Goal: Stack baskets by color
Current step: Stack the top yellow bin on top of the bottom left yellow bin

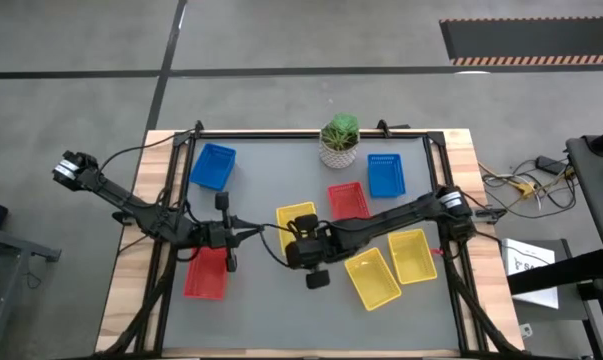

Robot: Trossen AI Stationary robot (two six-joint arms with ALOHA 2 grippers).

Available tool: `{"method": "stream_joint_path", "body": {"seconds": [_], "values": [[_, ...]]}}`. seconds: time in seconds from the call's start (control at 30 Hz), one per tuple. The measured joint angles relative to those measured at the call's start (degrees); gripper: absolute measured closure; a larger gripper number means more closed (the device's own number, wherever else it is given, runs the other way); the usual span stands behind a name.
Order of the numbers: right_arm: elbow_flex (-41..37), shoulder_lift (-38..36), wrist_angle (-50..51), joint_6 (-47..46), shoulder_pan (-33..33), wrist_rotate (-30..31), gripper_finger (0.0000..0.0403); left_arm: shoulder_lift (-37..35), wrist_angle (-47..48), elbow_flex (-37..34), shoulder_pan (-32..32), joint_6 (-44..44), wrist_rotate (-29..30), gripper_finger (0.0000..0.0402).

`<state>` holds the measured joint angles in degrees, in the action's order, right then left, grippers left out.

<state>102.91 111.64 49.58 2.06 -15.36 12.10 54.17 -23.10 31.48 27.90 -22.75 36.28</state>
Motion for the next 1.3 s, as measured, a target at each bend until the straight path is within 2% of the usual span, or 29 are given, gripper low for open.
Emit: {"method": "stream_joint_path", "body": {"seconds": [0.17, 0.47, 0.63, 0.77, 0.9, 1.07, 1.3], "values": [[-0.1, -3.6, 4.3, -0.5, -2.5, 3.1, 0.0394, 0.0, 0.1, 0.0, 0.0, 1.4, 0.0, 0.04], [-1.3, -10.2, 16.5, 1.0, -10.7, 3.6, 0.0394, 0.0, 0.1, 0.0, 0.0, 1.4, 0.0, 0.04], [-4.9, -14.7, 15.7, -2.8, -17.2, 3.4, 0.0394, 0.0, 0.1, 0.0, 0.0, 1.4, 0.0, 0.04], [-10.2, -18.4, 14.3, -7.5, -22.5, 3.7, 0.0394, 0.0, 0.1, 0.0, 0.0, 1.4, 0.0, 0.04], [-17.6, -22.4, 8.9, -13.0, -27.8, 7.5, 0.0394, 0.0, 0.0, 0.0, 0.0, 1.4, 0.0, 0.04], [-28.0, -26.8, 0.3, -13.0, -33.4, 12.5, 0.0394, 0.0, -0.8, 0.0, 0.0, 1.4, 0.0, 0.04], [-39.3, -30.0, -3.8, -16.4, -36.3, 15.0, 0.0394, 0.0, -3.1, 0.1, 0.0, 1.4, -0.1, 0.04]]}}
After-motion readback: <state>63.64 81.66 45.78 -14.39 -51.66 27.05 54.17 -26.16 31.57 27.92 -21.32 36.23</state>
